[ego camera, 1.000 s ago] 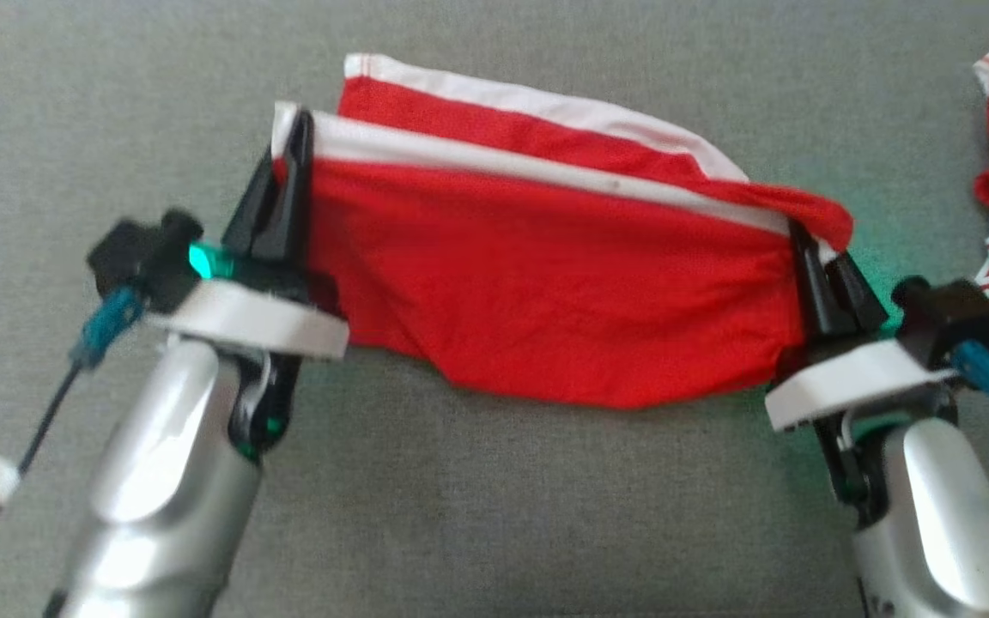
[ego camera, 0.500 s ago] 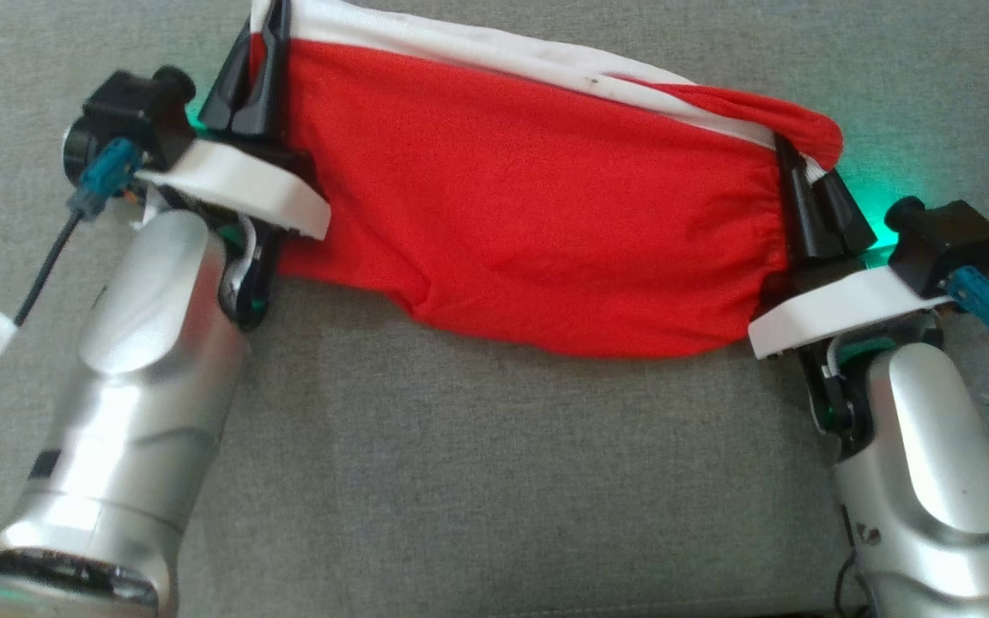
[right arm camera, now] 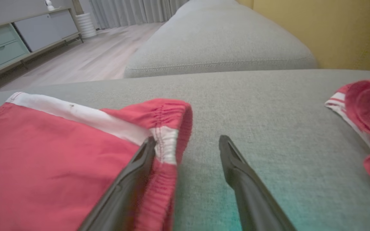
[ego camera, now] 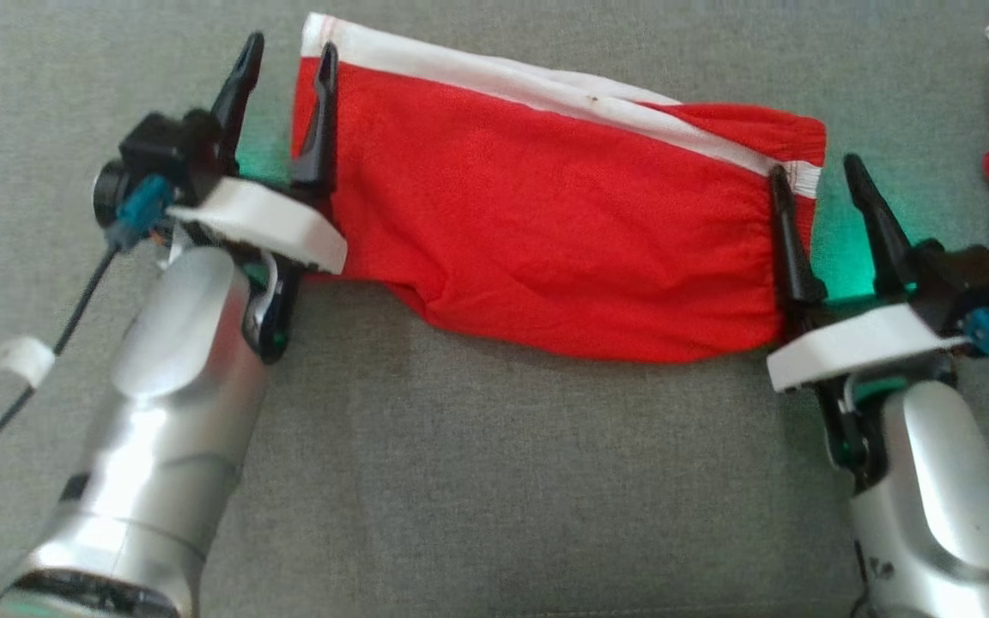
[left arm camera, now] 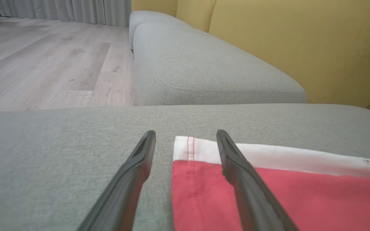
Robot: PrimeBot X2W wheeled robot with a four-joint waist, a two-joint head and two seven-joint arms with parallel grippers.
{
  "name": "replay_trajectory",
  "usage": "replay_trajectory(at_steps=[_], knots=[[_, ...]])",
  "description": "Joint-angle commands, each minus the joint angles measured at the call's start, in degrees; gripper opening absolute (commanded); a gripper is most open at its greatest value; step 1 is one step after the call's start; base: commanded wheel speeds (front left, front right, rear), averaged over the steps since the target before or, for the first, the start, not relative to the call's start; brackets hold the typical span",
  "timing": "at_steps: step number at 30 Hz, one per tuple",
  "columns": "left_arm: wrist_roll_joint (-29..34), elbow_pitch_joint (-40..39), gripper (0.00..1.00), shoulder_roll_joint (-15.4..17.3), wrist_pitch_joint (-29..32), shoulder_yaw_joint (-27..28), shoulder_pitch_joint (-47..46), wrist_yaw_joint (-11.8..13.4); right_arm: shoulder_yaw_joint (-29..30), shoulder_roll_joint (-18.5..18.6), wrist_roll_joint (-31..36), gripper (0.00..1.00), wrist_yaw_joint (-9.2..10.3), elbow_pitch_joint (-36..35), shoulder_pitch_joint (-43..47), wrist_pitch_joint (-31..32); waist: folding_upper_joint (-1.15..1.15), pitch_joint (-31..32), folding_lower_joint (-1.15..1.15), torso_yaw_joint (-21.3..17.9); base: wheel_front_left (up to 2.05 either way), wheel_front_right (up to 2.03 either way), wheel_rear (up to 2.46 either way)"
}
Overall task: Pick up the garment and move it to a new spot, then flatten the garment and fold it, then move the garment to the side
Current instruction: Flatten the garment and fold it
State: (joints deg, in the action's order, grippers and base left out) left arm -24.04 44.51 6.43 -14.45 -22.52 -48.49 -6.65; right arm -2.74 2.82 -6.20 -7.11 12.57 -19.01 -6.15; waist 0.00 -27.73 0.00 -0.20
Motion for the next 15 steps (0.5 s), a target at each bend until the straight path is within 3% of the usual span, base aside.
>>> replay_trajectory(at_steps=[1, 8, 15], knots=[[0.1, -2.98, 1.0, 1.58, -0.52, 1.89, 0.7, -0.02, -0.47, 0.06, 0.18, 1.0, -0.37, -2.54, 1.3, -0.66, 0.0, 1.49, 0.0, 0.57, 0.0, 0.0, 0.0], [0.43, -12.46, 1.0, 2.69, -0.53, 4.42, 10.27, 0.38, 2.81, 0.06, 0.37, 1.0, -0.37, -6.29, 5.66, 1.47, 0.0, 6.73, 0.0, 1.67, 0.0, 0.0, 0.0], [0.36, -22.49, 1.0, 3.02, -0.54, 6.22, 23.66, 2.42, 2.93, 0.06, -0.43, 1.0, -0.37, -7.3, 11.28, 7.88, 0.0, 13.17, 0.0, 3.72, 0.0, 0.0, 0.0]])
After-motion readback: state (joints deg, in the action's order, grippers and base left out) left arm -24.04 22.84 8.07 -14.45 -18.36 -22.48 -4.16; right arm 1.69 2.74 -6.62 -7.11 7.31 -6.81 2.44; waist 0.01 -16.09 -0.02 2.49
